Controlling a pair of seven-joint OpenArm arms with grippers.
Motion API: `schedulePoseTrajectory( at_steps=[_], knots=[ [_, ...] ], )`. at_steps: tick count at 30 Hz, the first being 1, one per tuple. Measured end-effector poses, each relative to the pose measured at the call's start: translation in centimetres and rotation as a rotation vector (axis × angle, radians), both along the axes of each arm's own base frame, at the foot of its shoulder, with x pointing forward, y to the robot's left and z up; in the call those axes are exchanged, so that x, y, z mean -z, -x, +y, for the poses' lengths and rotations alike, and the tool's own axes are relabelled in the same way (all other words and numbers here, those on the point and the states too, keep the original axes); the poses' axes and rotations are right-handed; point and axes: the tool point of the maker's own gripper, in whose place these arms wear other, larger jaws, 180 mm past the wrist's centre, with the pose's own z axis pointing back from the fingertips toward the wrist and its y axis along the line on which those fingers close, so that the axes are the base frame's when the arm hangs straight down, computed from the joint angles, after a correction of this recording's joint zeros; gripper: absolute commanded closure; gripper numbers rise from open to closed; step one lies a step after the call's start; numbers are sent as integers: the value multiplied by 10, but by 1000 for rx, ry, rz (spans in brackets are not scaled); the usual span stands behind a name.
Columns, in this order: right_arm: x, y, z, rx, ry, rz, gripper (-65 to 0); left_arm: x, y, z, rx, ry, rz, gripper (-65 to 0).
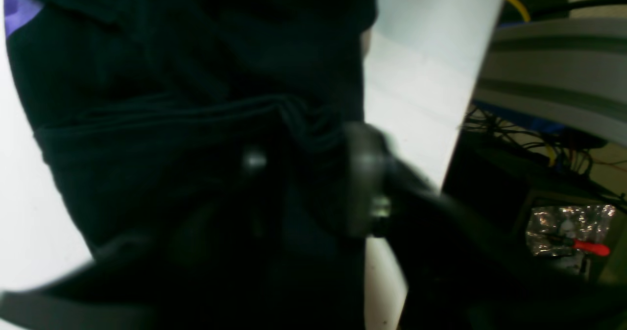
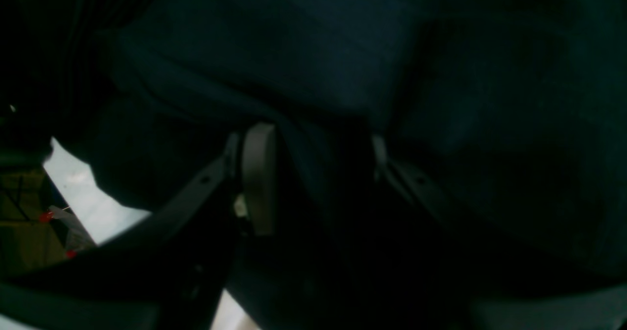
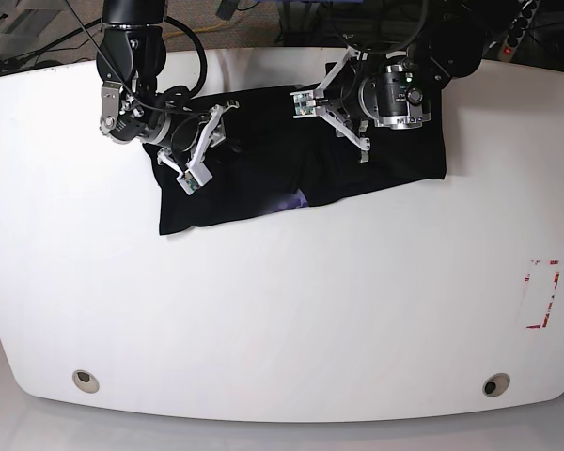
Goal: Fold the T-shirt properly
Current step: 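Press and smooth the folded layer with the left gripper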
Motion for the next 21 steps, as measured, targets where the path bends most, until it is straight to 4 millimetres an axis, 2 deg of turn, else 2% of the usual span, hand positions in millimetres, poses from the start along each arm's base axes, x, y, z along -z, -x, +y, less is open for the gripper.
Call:
schedulePoseTrajectory(
  at_steps=[6,11,16,18,21],
  knots=[
    [3,-2,2,15,-34,10,-224,-5,-2,-15,-9,42,-5,-297],
    [3,-4,7,21,-54,8,-224,-13,-9,-26,-8,77,-21,-251],
    [3,-4,7,21,-53,8,-224,-23,-36,-14,-76,78,-73,-201],
    [3,-5,8,21,-55,7,-224,-29,-52,-3,-144,88,-99,-182],
    [3,-5,8,21,-55,8,-224,-38,-78,26,-256,77,-149,-164]
  ],
)
